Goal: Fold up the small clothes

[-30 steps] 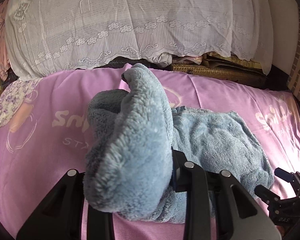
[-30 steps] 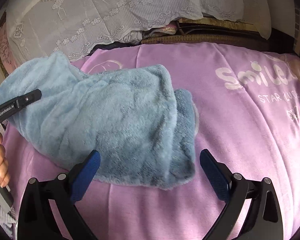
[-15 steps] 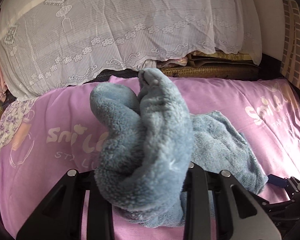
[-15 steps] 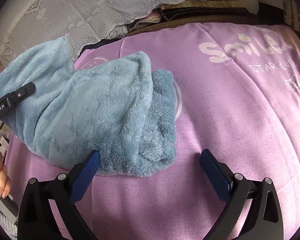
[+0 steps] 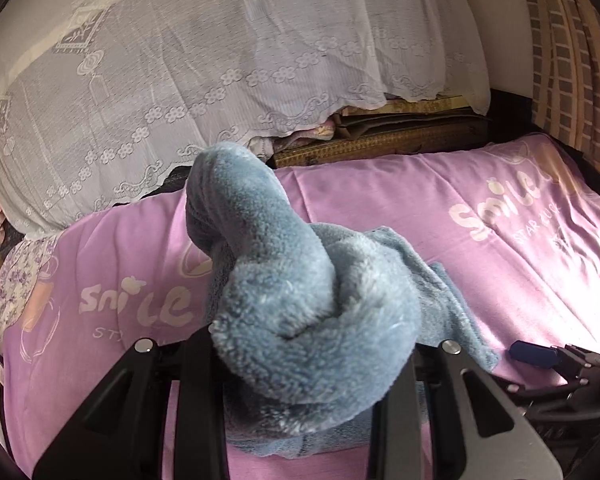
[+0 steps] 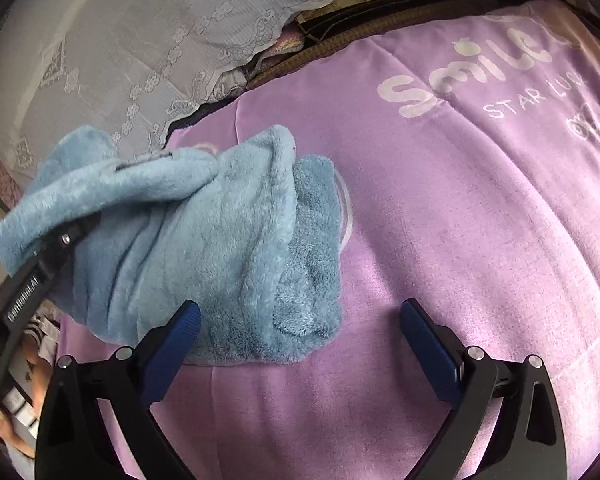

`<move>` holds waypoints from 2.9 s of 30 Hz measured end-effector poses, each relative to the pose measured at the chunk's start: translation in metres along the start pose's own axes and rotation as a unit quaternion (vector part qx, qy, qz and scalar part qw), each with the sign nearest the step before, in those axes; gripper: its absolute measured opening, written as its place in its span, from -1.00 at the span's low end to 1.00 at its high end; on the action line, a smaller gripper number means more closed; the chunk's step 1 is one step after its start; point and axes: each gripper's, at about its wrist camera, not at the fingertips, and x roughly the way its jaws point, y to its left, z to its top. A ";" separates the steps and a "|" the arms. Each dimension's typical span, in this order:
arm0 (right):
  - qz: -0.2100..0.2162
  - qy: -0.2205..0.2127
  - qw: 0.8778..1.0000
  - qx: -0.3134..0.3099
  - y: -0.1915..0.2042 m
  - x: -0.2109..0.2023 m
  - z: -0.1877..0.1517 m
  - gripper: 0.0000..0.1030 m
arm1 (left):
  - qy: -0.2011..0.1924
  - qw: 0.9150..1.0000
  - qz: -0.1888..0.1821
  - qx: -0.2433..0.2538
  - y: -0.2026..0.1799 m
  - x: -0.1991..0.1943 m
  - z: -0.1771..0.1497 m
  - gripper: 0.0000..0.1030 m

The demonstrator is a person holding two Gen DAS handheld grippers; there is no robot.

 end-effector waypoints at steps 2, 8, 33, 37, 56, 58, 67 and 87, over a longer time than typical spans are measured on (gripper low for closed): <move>0.012 -0.006 1.000 0.026 -0.007 -0.006 0.003 0.93 | 0.000 1.000 -0.004 0.009 -0.010 0.000 0.001 -0.44; 0.076 -0.020 0.992 0.096 -0.029 -0.021 0.011 0.93 | 0.001 0.999 -0.020 0.030 -0.034 0.001 0.001 -0.44; 0.323 0.078 0.937 0.103 0.067 0.056 0.067 0.64 | 0.010 0.997 -0.069 0.035 -0.014 -0.002 -0.026 -0.44; 0.309 0.019 0.951 0.024 0.070 0.039 0.086 -0.13 | 0.009 0.997 -0.074 0.027 -0.016 0.001 -0.014 -0.44; 0.204 0.007 0.977 0.066 -0.001 0.073 0.095 0.02 | 0.015 0.988 -0.148 0.051 -0.062 0.022 -0.033 0.30; 0.198 0.009 0.978 0.070 -0.004 0.075 0.094 0.05 | 0.014 0.985 -0.167 0.037 -0.050 0.011 -0.033 0.37; 0.146 -0.035 0.987 0.054 -0.005 0.037 0.087 0.13 | -0.014 0.985 -0.169 -0.035 0.012 -0.026 -0.028 0.76; 0.017 0.007 0.996 -0.086 0.012 0.014 0.010 0.23 | 0.079 0.989 -0.102 -0.067 0.027 0.044 -0.058 0.92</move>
